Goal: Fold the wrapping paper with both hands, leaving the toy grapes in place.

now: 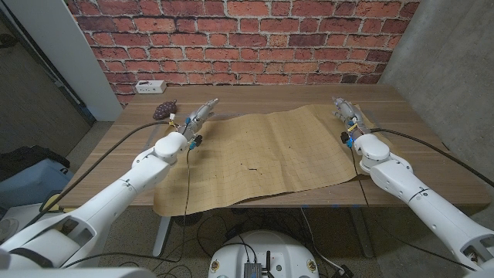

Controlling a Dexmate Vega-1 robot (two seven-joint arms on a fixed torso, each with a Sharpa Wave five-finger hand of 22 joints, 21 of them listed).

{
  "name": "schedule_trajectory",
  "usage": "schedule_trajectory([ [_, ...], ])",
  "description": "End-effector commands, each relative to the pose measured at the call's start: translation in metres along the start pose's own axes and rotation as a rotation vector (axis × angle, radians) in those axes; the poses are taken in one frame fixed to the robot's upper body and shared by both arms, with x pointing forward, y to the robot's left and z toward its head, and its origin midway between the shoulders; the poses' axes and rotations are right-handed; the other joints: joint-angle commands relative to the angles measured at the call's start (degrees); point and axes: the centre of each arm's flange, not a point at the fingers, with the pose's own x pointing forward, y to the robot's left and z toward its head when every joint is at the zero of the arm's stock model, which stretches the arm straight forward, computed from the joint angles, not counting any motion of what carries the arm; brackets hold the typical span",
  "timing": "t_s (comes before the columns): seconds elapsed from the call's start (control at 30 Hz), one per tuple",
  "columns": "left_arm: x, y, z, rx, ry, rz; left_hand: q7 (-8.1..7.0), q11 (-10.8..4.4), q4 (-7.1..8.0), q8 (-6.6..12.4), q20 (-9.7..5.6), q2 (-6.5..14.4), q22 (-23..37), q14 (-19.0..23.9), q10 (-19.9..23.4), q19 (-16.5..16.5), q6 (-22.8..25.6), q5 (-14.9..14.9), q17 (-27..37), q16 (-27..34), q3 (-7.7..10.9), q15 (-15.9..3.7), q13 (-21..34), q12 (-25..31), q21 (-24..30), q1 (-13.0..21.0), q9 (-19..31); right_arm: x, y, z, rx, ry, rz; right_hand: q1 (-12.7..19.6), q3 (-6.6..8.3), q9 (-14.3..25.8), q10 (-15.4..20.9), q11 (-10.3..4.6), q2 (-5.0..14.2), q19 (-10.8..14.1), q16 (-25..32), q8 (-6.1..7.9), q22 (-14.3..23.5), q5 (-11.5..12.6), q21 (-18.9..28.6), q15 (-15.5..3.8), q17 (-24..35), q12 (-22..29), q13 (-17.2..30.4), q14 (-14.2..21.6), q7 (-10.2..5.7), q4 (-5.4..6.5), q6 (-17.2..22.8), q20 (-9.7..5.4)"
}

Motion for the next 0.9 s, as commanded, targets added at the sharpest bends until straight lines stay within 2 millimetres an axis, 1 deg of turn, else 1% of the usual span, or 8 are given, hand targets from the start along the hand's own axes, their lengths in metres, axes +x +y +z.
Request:
schedule_trajectory([
  [0.03,0.007,-0.004,0.009,0.149,0.024,-0.049,0.12,0.01,-0.2,0.41,0.7,0.72,0.18,0.45,0.42,0.26,1.25,0.24,0.2,0.26,0.63,0.07,0.19,0.46,0.59,0.17,0.31,-0.016,-0.018,0.004,-0.117,0.066,-0.086,1.11,0.75,0.26,0.85,-0.03,0.9,0.67,0.49,0.25,0.19,-0.31,0.26,0.29,0.18,0.58,0.15,0.79,0.16,-0.07,0.81,0.29],
  [0.13,0.009,-0.005,0.01,0.174,0.028,-0.061,0.32,0.04,-0.3,0.42,0.76,0.84,0.17,0.84,0.81,0.32,1.79,0.21,0.18,0.33,0.76,0.0,0.2,0.5,0.58,0.36,0.32,-0.02,-0.022,0.005,-0.137,0.079,-0.101,1.4,1.01,0.26,1.24,-0.08,0.88,0.88,0.62,0.31,0.2,-0.4,0.31,0.23,0.24,0.65,0.15,1.14,0.17,-0.02,1.28,0.34],
  [0.17,0.009,-0.005,0.011,0.183,0.03,-0.066,0.36,-0.19,-0.37,0.34,0.72,0.92,0.17,1.05,1.11,0.36,1.85,0.2,0.18,0.35,0.84,-0.12,0.2,0.57,0.58,0.47,0.32,-0.022,-0.023,0.005,-0.144,0.082,-0.106,1.47,1.08,0.26,1.35,-0.07,0.88,0.92,0.64,0.31,0.2,-0.42,0.32,0.23,0.26,0.66,0.15,1.2,0.18,0.0,1.38,0.36],
  [0.53,0.013,-0.01,0.016,0.286,0.047,-0.096,0.69,-0.03,-0.95,0.37,0.63,1.25,0.15,1.93,2.58,0.82,3.91,0.06,0.13,0.31,1.39,-0.16,0.21,0.73,0.64,1.34,0.36,-0.035,-0.034,0.01,-0.223,0.131,-0.162,1.98,1.54,0.27,2.06,-0.05,0.81,1.29,0.82,0.4,0.2,-0.58,0.39,0.06,0.38,0.74,0.16,1.73,0.21,0.12,2.32,0.38],
  [0.9,0.013,-0.014,0.02,0.373,0.064,-0.11,0.54,-0.22,-1.24,0.19,0.62,1.25,0.14,2.38,3.35,1.11,4.51,-0.04,0.13,0.27,1.58,-0.35,0.22,0.79,0.68,1.71,0.37,-0.049,-0.045,0.014,-0.308,0.188,-0.216,2.48,1.95,0.28,2.64,-0.15,0.77,1.48,0.89,0.38,0.2,-0.68,0.39,-0.11,0.45,0.79,0.16,2.02,0.13,0.17,2.88,0.35],
])
